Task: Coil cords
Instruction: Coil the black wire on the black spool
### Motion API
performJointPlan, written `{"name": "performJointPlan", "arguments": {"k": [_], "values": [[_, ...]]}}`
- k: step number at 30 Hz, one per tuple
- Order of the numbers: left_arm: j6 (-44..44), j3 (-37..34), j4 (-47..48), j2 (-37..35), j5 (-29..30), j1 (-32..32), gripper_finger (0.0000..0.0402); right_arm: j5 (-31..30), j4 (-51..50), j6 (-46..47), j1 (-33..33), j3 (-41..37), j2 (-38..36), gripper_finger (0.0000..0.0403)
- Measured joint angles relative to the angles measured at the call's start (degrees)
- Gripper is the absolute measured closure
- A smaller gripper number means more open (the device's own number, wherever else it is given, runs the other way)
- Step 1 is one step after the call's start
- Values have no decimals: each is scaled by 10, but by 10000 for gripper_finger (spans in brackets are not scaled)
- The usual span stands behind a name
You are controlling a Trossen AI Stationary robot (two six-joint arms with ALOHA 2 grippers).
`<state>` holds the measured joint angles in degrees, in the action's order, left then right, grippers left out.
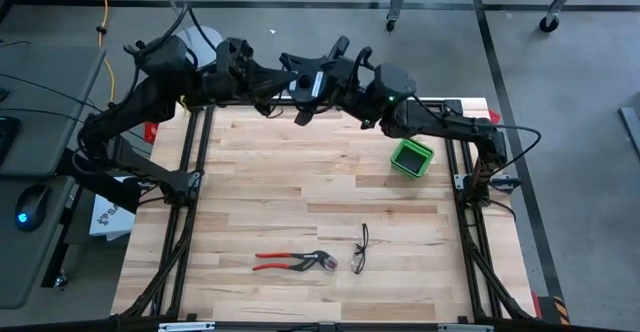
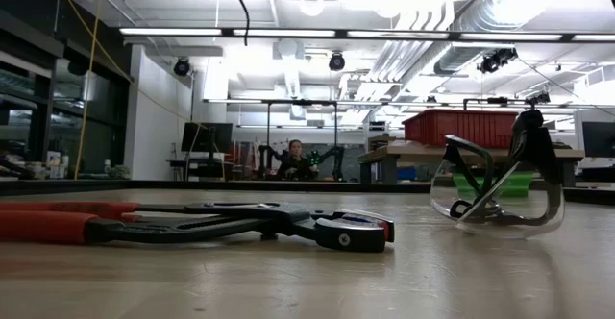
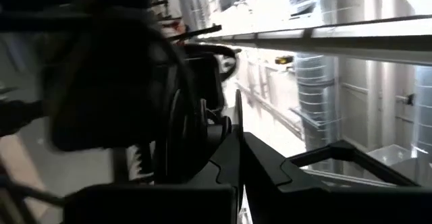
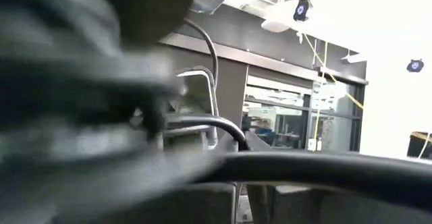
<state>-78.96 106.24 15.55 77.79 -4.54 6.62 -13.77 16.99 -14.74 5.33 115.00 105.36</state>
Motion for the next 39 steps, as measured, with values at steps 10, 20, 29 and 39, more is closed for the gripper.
{"name": "performJointPlan", "arguments": {"k": [10,20,29,39], "values": [[65,0,131,-48,-2,11,402,8,-31,-72,19,0,1,403],[182,0,221,-71,-17,43,401,26,-104,-76,40,0,1,403],[347,0,282,-76,-18,62,401,35,-161,-71,51,0,0,403],[534,-2,337,-71,14,65,401,51,-182,-53,72,1,-2,403]]}}
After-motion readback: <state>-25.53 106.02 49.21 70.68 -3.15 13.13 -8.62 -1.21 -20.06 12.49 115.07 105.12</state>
